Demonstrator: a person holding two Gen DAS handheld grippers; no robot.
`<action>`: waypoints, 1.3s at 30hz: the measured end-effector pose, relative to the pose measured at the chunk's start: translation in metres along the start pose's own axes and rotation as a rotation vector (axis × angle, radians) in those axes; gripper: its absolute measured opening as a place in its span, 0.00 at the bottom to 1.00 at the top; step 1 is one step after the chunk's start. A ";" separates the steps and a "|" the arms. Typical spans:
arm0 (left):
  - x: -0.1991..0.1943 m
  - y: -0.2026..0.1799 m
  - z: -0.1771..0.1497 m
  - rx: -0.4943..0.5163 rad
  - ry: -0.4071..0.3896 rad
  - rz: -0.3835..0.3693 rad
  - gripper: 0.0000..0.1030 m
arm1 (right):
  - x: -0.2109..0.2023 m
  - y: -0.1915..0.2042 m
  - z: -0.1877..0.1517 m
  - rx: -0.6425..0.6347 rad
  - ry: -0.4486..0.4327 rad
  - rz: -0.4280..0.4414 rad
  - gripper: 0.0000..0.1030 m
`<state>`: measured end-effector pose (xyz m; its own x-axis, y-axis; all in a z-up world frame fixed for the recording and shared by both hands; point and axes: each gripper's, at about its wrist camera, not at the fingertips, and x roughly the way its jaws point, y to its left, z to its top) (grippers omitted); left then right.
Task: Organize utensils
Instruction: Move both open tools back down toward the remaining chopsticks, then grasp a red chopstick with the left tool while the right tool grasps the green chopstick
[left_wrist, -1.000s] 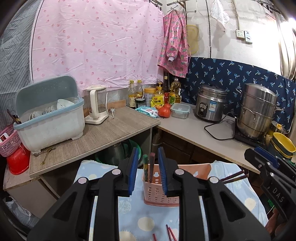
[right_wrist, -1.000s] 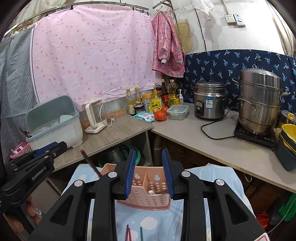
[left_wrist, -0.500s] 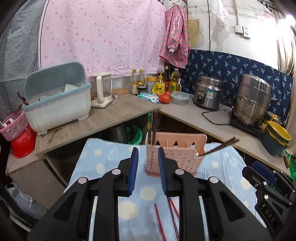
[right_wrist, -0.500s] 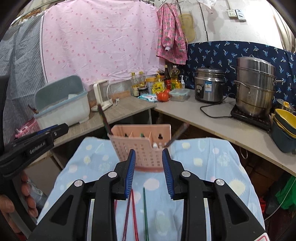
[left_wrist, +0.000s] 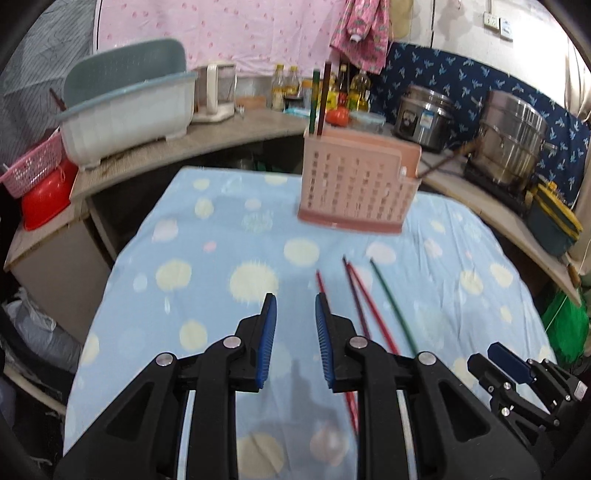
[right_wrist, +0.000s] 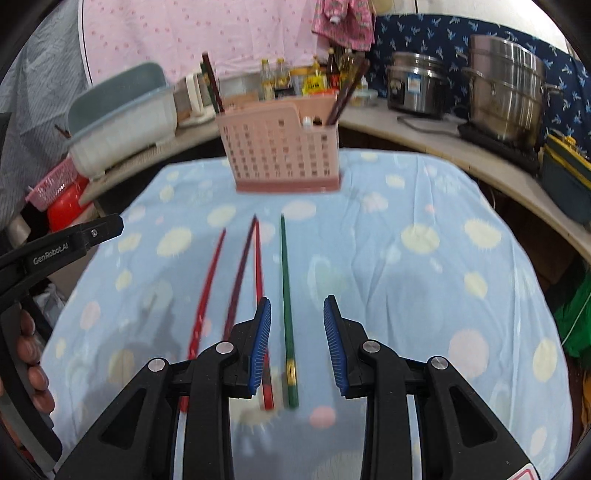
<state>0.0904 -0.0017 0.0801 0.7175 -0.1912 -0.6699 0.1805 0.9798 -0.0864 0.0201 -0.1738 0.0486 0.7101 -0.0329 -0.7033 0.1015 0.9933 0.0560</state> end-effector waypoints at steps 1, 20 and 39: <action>0.001 0.000 -0.010 -0.001 0.016 -0.006 0.20 | 0.003 -0.001 -0.006 0.002 0.015 -0.002 0.28; 0.002 -0.018 -0.087 -0.003 0.142 -0.078 0.33 | 0.030 0.004 -0.034 0.012 0.120 -0.006 0.28; 0.017 -0.041 -0.104 0.056 0.180 -0.078 0.43 | 0.033 -0.005 -0.035 0.022 0.125 -0.010 0.08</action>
<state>0.0256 -0.0391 -0.0043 0.5687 -0.2480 -0.7843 0.2720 0.9565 -0.1052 0.0181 -0.1759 0.0002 0.6167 -0.0271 -0.7867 0.1245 0.9902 0.0635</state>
